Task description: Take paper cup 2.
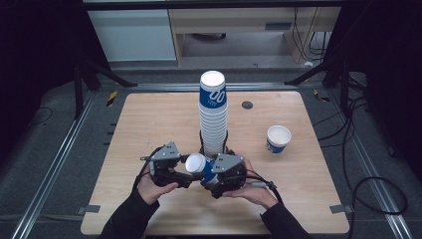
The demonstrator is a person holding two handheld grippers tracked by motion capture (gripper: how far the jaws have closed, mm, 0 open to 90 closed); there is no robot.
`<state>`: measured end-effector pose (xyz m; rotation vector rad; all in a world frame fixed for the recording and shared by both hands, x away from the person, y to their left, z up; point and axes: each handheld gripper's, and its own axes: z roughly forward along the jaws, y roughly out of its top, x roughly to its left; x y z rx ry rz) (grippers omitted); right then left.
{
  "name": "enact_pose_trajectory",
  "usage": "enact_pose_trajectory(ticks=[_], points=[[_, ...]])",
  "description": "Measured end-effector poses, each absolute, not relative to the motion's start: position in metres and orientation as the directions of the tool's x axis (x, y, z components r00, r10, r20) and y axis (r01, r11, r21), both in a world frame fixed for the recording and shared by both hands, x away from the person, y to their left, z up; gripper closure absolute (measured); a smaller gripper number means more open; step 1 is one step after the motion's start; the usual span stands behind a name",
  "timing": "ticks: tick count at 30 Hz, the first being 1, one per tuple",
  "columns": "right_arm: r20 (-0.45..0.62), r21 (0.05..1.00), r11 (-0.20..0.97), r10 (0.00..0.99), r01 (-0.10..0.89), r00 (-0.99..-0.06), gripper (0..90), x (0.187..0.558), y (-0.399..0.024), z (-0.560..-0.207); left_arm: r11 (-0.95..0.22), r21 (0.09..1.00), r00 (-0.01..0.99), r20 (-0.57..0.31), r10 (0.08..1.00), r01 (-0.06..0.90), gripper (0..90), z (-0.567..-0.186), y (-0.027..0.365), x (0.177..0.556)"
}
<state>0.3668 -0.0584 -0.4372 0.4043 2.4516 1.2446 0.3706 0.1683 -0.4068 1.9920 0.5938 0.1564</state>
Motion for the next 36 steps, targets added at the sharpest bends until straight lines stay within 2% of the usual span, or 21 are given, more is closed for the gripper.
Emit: enact_pose_trajectory(ticks=[8,17,26,36], points=[[-0.156,0.857,0.504,0.447,0.104,-0.881,8.2,0.370,-0.080,-0.423,-0.316,0.890,0.865,-0.149,0.480,0.328,26.8,-0.402,0.190,0.378],[-0.031,0.891,0.426,0.404,0.158,-0.914,7.7,0.375,-0.098,-0.419,-0.242,0.925,0.879,-0.160,0.448,0.292,26.8,-0.398,0.205,0.380],[0.007,0.892,0.421,0.351,0.165,-0.936,7.4,0.375,-0.093,-0.423,-0.193,0.936,0.904,-0.207,0.374,0.294,26.9,-0.398,0.201,0.378],[0.032,0.905,0.394,0.317,0.162,-0.948,7.7,0.375,-0.089,-0.424,-0.223,0.936,0.927,-0.195,0.319,0.273,26.9,-0.400,0.189,0.374]])
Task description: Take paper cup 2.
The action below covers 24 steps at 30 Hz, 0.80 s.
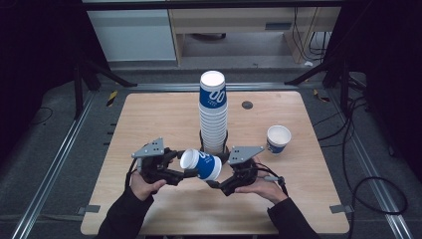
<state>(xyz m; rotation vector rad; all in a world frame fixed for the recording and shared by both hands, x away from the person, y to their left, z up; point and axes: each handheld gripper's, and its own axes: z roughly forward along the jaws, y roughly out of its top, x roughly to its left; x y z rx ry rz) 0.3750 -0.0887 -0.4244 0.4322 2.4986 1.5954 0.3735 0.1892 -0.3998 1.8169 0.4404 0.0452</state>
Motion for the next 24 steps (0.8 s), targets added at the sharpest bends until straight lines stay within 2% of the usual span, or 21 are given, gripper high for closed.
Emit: enact_pose_trajectory(ticks=[9,18,24], points=[[0.044,0.906,0.395,0.267,0.151,-0.963,10.2,0.3744,-0.0825,-0.4283,-0.246,0.935,0.944,-0.185,0.273,0.254,27.0,-0.4012,0.1808,0.3693],[0.050,0.904,0.399,0.252,0.151,-0.966,14.8,0.3743,-0.0834,-0.4293,-0.254,0.929,0.941,-0.198,0.275,0.270,26.4,-0.4021,0.1794,0.3700],[0.051,0.905,0.397,0.249,0.150,-0.967,15.9,0.3745,-0.0851,-0.4281,-0.254,0.929,0.936,-0.190,0.297,0.270,18.9,-0.4011,0.1801,0.3702]])
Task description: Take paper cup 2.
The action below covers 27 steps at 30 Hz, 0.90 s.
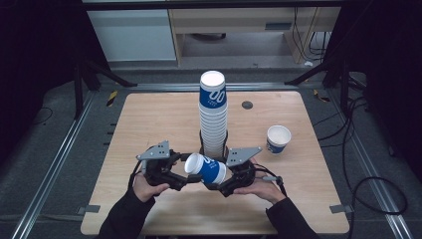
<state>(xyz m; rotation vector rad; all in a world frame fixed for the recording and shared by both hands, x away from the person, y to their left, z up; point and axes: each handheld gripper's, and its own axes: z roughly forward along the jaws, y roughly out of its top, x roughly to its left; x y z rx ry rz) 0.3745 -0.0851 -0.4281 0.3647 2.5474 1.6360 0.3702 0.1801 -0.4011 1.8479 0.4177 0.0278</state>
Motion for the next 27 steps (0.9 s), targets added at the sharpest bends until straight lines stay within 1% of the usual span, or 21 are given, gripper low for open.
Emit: enact_pose_trajectory(ticks=[5,9,13,16,22,27], points=[[0.026,0.900,0.412,0.267,0.139,-0.963,15.9,0.375,-0.089,-0.426,-0.253,0.929,0.930,-0.183,0.318,0.269,15.4,-0.397,0.186,0.371],[-0.012,0.885,0.448,0.294,0.127,-0.956,15.8,0.377,-0.095,-0.424,-0.307,0.914,0.926,-0.151,0.345,0.264,13.1,-0.397,0.188,0.372],[-0.040,0.865,0.487,0.304,0.119,-0.952,15.7,0.377,-0.096,-0.425,-0.359,0.894,0.927,-0.137,0.349,0.267,12.2,-0.401,0.185,0.373],[-0.056,0.850,0.515,0.299,0.111,-0.953,15.6,0.377,-0.093,-0.428,-0.398,0.877,0.928,-0.127,0.350,0.270,11.4,-0.404,0.181,0.373],[-0.097,0.809,0.581,0.274,0.085,-0.957,15.7,0.374,-0.082,-0.436,-0.474,0.831,0.931,-0.132,0.341,0.291,10.0,-0.412,0.171,0.374],[-0.118,0.776,0.628,0.243,0.064,-0.963,15.6,0.371,-0.071,-0.443,-0.506,0.810,0.936,-0.141,0.322,0.296,10.6,-0.418,0.165,0.373]])
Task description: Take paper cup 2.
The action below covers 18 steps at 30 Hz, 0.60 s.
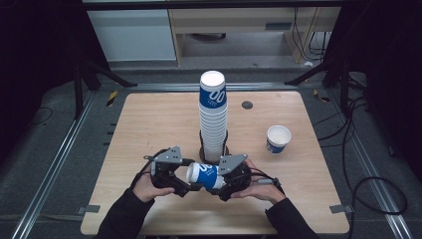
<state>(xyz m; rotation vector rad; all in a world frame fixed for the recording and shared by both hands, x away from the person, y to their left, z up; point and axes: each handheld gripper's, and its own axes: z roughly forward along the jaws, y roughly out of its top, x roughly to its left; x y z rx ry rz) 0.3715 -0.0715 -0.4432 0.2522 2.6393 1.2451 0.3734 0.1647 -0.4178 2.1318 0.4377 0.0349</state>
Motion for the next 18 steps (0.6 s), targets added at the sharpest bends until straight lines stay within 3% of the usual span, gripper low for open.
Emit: enact_pose_trajectory(ticks=[9,18], points=[[-0.129,0.766,0.641,0.223,0.046,-0.966,15.6,0.3689,-0.0669,-0.4449,-0.531,0.792,0.939,-0.150,0.310,0.301,20.8,-0.4224,0.1623,0.3737],[-0.127,0.767,0.640,0.219,0.044,-0.967,13.7,0.3698,-0.0674,-0.4456,-0.515,0.805,0.944,-0.164,0.286,0.295,24.4,-0.4213,0.1649,0.3740]])
